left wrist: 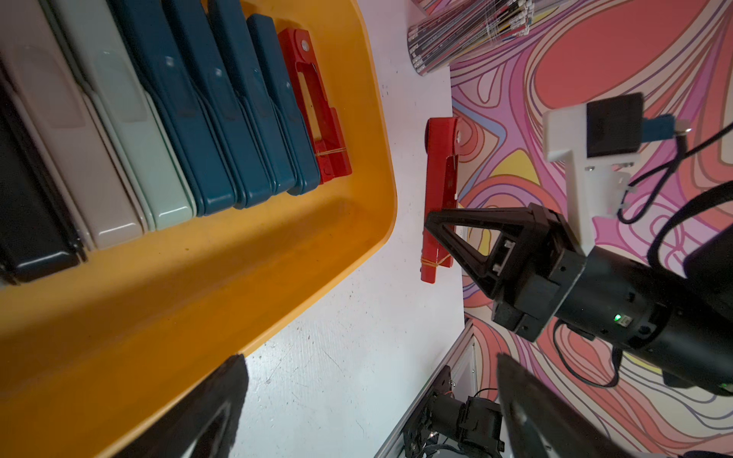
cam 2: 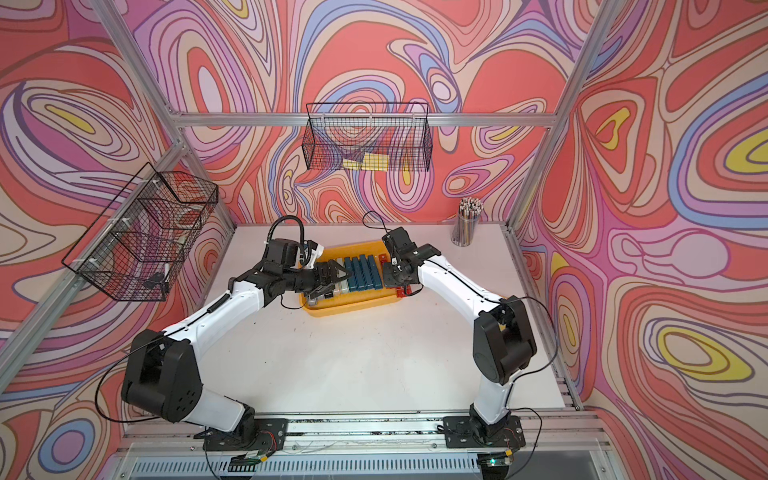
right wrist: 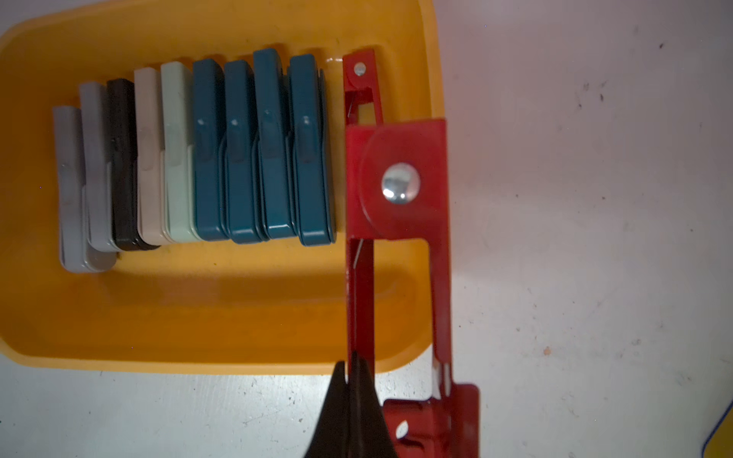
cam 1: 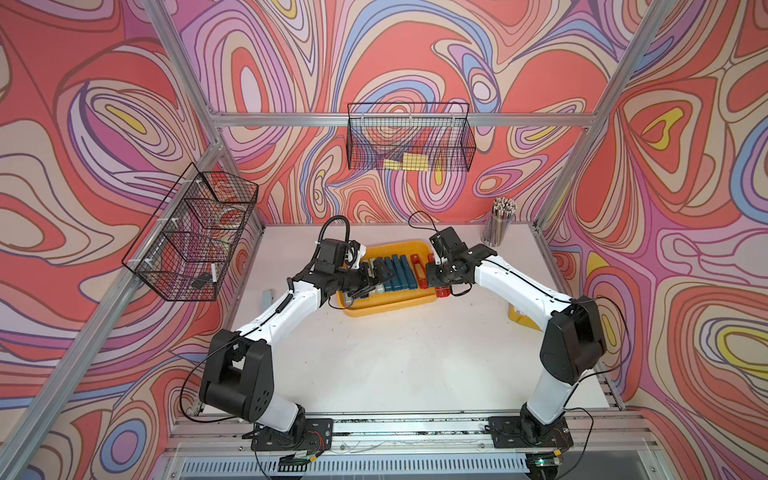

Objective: Put the pruning pliers into the storage box
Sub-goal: Place the pruning pliers in the storage box.

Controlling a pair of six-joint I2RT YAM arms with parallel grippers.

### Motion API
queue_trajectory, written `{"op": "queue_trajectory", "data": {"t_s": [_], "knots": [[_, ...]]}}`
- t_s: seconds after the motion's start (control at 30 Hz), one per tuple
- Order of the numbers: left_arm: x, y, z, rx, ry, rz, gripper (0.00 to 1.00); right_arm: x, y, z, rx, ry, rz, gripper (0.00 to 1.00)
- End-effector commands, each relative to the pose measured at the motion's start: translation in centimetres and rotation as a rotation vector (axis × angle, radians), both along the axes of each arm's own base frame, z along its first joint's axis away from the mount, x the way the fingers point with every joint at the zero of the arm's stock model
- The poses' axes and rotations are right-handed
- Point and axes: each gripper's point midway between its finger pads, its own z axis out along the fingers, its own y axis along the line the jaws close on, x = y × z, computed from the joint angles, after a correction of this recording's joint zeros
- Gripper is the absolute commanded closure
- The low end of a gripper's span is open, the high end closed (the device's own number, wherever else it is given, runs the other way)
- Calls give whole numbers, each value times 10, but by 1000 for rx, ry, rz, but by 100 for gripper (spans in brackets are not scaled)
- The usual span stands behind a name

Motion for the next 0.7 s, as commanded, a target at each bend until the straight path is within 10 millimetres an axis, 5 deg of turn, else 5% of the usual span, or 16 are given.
{"op": "queue_trajectory", "data": {"t_s": [0.0,0.67], "knots": [[15,0,12,-20,-34,16,1,9,11,-1,-4,-1,43,100],[42,13,-2,-9,-2,68,1,59,22,-30,38,39,74,100]]}}
